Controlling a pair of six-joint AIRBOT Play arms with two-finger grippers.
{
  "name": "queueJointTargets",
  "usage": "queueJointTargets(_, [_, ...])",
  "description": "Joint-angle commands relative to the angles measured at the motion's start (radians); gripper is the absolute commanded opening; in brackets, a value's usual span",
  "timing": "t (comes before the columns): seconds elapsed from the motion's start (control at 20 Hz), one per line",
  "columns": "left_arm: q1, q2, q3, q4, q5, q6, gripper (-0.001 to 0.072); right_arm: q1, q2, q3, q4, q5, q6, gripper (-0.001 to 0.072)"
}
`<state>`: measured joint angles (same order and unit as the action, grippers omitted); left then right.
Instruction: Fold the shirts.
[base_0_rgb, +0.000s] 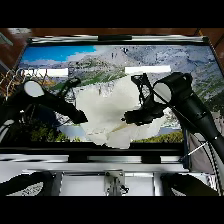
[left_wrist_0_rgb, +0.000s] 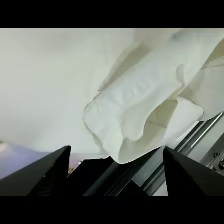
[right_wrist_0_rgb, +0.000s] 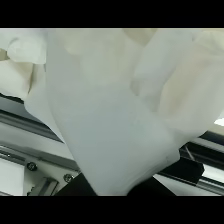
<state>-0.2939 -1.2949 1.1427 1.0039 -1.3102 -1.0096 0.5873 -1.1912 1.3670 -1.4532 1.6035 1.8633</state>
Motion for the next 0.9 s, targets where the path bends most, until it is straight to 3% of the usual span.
queueJointTargets(0.0, [-0.064,-0.155,0.004,-0.051,-0.029,0.109,0.0695,0.001,-0.001,0.0,0.002,-0.006,0.006,0.0086])
queueJointTargets(0.2, [-0.105,-0.253,0.004,-0.055,-0.015,0.135,0.0695,0.001,-0.001,0.0,0.001,-0.018,0.006,0.0086])
queueJointTargets(0.55, [-0.13,-0.289,0.006,-0.055,0.141,0.135,0.0693,0.001,-0.001,0.0,0.004,-0.043,0.006,0.0086])
queueJointTargets(0.7, [-0.134,-0.288,0.021,-0.056,0.119,0.134,0.0655,0.001,-0.001,0.0,0.004,-0.043,0.006,0.0086])
queueJointTargets(0.8, [-0.132,-0.284,0.05,-0.067,0.111,0.134,0.0332,0.001,-0.001,0.0,0.004,-0.046,0.006,0.0086])
queueJointTargets(0.85, [-0.132,-0.285,0.053,-0.094,0.116,0.138,0.0218,0.001,-0.001,0.0,0.004,-0.051,0.006,0.0086])
